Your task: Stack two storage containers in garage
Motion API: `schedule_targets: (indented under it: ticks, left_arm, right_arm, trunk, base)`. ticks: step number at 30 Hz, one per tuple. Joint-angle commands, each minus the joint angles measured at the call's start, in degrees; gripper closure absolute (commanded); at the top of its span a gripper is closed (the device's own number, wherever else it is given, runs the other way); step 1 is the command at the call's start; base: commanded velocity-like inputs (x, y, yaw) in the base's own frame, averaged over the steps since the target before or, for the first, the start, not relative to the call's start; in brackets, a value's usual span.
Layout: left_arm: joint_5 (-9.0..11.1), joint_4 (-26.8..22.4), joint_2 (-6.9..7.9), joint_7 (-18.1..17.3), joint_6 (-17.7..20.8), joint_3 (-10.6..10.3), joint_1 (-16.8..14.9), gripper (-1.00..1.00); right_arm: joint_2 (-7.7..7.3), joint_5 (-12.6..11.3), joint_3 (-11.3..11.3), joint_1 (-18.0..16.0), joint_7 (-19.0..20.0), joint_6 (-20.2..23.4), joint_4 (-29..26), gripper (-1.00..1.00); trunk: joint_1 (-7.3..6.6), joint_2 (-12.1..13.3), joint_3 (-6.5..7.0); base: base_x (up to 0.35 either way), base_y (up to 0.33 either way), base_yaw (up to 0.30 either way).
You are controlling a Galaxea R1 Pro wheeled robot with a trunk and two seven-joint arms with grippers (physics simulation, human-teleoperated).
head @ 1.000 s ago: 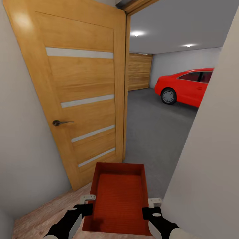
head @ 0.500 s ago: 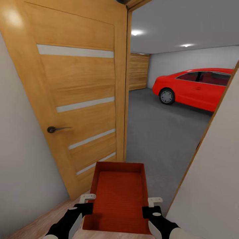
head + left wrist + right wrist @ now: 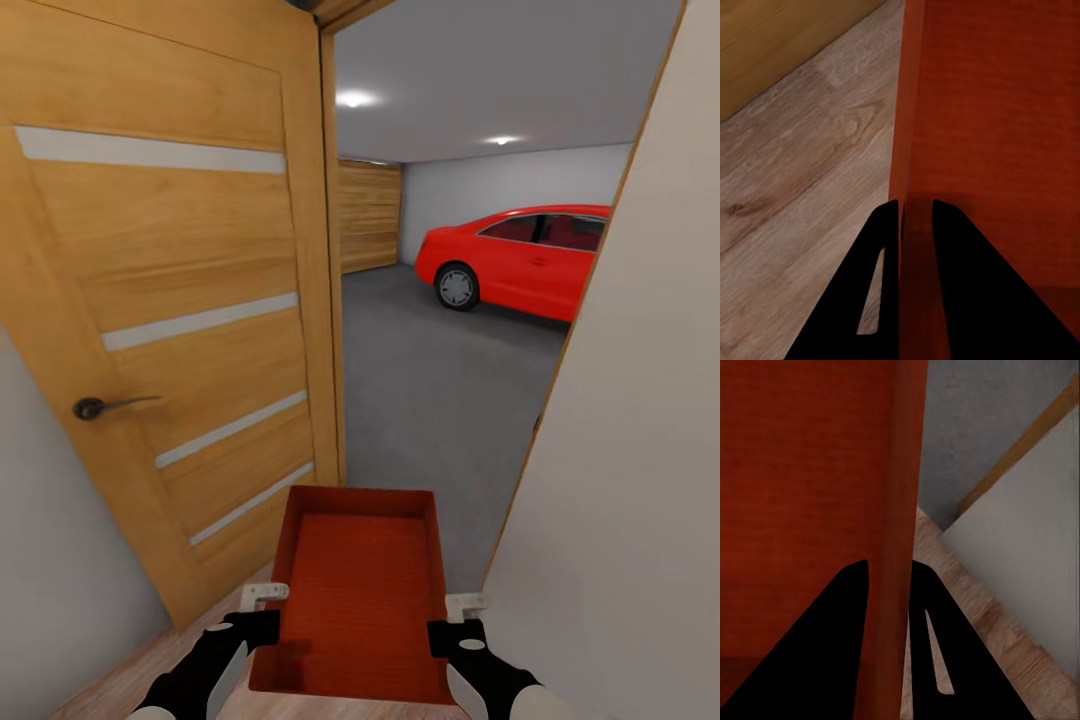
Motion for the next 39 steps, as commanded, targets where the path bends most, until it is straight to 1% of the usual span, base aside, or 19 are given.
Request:
schedule_targets:
  ticks: [1,15,19,39]
  left_arm:
    - [-0.3,-0.3,0.06,0.6,0.4,-0.7,0.0,1.00]
    - [-0.3,-0.4,0.03,0.7,0.4,-0.7,0.0,1.00]
    - [-0.2,-0.3,0.06,0.6,0.4,-0.7,0.0,1.00]
    - [-0.2,-0.3,0.07,0.6,0.5,-0.7,0.0,1.00]
  right_arm:
    - [-0.11,-1.2,0.6,-0.1,-0.3,-0.4,2.0,1.00]
    - [-0.11,-1.2,0.6,-0.1,-0.3,-0.3,2.0,1.00]
    - [-0.11,-1.2,0.6,-0.1,-0.2,-0.3,2.0,1.00]
    - [-0.17,-1.2,0.6,-0.1,-0.2,-0.3,2.0,1.00]
  trunk:
    - [0.04,-0.1,-0.12]
    - [0.04,-0.1,-0.12]
    - [0.04,-0.1,-0.12]
    - [0.04,-0.1,-0.12]
  base:
    - [0.000,0.000,-0.286]
    - [0.001,0.000,-0.267]
    - [0.151,0.128,-0.035]
    - [0.243,0.217,-0.001]
